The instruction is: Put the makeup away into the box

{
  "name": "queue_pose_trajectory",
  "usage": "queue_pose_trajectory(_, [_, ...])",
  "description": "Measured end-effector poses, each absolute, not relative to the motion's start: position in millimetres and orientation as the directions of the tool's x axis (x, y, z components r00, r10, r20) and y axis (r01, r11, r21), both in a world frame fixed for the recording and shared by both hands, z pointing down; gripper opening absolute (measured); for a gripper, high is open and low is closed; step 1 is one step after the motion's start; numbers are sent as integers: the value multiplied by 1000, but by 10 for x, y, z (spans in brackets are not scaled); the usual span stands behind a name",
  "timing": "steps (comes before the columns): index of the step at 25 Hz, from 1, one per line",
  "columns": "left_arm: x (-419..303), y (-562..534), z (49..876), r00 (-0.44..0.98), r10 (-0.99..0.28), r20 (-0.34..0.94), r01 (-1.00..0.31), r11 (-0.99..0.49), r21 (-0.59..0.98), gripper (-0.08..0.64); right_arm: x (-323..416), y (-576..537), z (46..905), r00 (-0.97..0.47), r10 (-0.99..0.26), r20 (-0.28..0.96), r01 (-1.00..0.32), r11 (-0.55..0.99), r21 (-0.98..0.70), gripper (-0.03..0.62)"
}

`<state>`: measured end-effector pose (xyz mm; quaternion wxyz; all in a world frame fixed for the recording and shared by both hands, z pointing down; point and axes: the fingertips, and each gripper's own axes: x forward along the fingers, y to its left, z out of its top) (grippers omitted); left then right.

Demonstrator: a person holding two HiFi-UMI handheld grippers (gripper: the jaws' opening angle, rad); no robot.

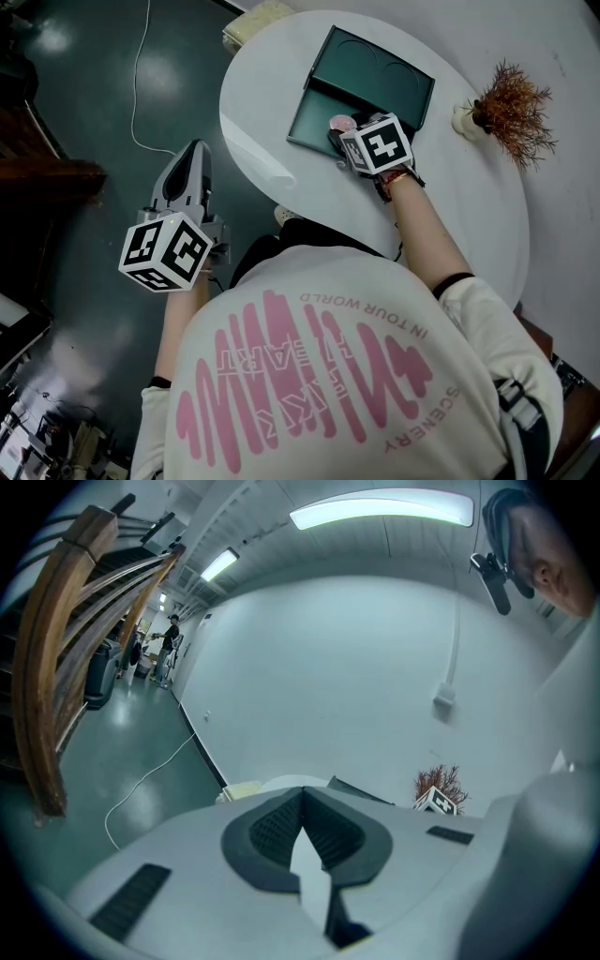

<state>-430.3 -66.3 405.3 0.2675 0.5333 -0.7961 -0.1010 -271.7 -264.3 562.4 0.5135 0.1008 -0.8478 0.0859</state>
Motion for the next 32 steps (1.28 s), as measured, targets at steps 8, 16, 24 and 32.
queue_pose_trajectory(8, [-4311,-661,4063,-284,-903,322,-795,410,447,2,-2718,-2648,5620,-442,-95,892,-260,965,-26,244])
queue_pose_trajectory(16, [-4311,-683,4074,-275,-906,321,-795,402,454,3,-2726,-2643,5632,-427,-103,898,-248,969,-7,247])
queue_pose_trajectory(24, [-4322,-679,4062,-273,-908,319,-798,399,452,3,-2719,-2647,5629,-420,-118,900,-247,969,11,247])
queue_pose_trajectory(32, [-4328,-649,4070,-269,-909,319,-800,395,451,3,-2729,-2640,5631,-414,-151,898,-248,968,48,242])
